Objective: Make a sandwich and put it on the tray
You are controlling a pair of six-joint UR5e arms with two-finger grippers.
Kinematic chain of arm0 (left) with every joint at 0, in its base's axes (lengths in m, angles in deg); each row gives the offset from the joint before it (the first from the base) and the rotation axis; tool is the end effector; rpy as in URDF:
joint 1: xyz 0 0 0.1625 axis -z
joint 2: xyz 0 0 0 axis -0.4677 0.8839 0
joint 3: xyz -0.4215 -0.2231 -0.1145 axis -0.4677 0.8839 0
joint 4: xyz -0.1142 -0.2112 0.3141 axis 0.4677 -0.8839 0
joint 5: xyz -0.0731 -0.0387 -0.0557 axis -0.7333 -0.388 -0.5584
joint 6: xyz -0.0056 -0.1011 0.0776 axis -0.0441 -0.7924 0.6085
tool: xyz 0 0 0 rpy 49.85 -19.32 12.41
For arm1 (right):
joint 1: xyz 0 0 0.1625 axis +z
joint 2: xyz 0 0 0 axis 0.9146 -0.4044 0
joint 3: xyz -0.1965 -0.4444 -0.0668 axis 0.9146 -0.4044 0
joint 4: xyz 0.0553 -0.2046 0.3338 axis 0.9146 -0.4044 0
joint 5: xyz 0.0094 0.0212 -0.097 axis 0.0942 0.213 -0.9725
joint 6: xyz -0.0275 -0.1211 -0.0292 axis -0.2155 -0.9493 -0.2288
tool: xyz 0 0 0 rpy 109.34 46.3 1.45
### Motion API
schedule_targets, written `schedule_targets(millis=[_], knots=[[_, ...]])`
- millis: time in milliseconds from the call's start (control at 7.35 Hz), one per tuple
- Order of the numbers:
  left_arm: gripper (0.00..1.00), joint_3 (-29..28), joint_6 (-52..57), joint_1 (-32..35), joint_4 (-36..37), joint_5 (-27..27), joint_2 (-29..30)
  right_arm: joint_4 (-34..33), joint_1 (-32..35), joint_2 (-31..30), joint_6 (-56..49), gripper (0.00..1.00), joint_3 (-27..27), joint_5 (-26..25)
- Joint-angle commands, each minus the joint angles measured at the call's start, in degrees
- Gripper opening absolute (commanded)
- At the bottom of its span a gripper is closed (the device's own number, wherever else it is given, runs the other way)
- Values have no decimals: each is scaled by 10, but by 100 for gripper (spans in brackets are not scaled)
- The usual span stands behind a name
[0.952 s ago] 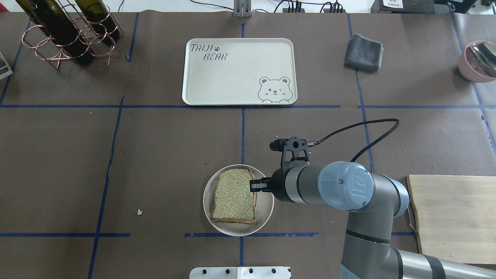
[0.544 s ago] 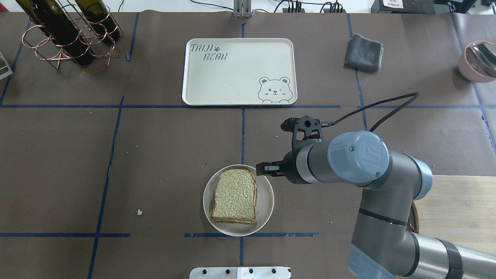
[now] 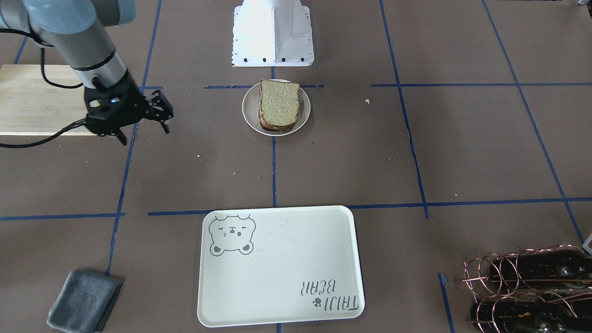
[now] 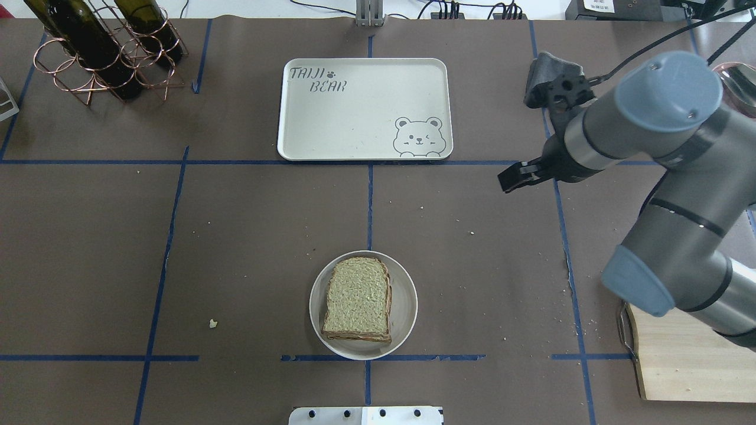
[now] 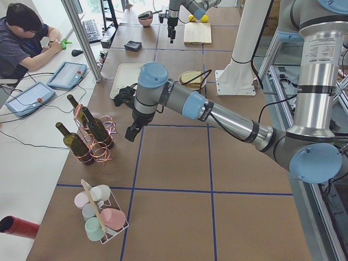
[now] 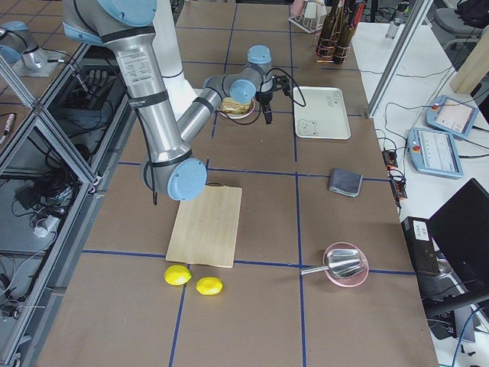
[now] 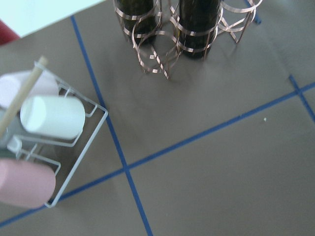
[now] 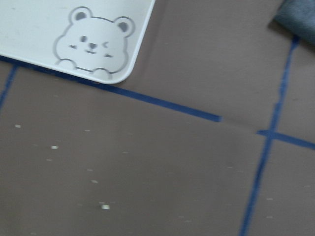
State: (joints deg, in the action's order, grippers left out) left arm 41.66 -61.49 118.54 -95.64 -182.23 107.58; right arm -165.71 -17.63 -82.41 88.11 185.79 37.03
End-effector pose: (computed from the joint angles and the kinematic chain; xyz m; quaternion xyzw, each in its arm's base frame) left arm -0.0487 -0.4985 0.5100 0.2748 0.3486 0.1623 0.8813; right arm -0.3183 -0.4760 0.4184 0.1285 -0.3818 -0.1108 0.9085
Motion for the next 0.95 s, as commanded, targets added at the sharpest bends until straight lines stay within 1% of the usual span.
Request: schedule_targets(millis=[0, 136, 272, 408, 544, 680, 816], knots=[[100, 8, -95, -26, -73, -19, 22, -6, 157, -110, -246, 100, -3, 72], [100, 25, -150, -73, -73, -19, 36, -9, 237, -149, -355, 100, -19, 102], [100, 66, -179, -139, -75, -14, 46, -12, 300, -180, -440, 100, -42, 128], [100, 77, -259, -212, -74, -22, 64, -11, 342, -225, -472, 100, -52, 137], [100, 88, -396, -294, -73, -14, 88, -4, 376, -278, -507, 100, -57, 130], [100, 95, -528, -384, -73, 46, 114, -5, 437, -295, -511, 100, -65, 138], [100, 95, -643, -474, -73, 137, 130, -5, 448, -317, -510, 100, -75, 139]])
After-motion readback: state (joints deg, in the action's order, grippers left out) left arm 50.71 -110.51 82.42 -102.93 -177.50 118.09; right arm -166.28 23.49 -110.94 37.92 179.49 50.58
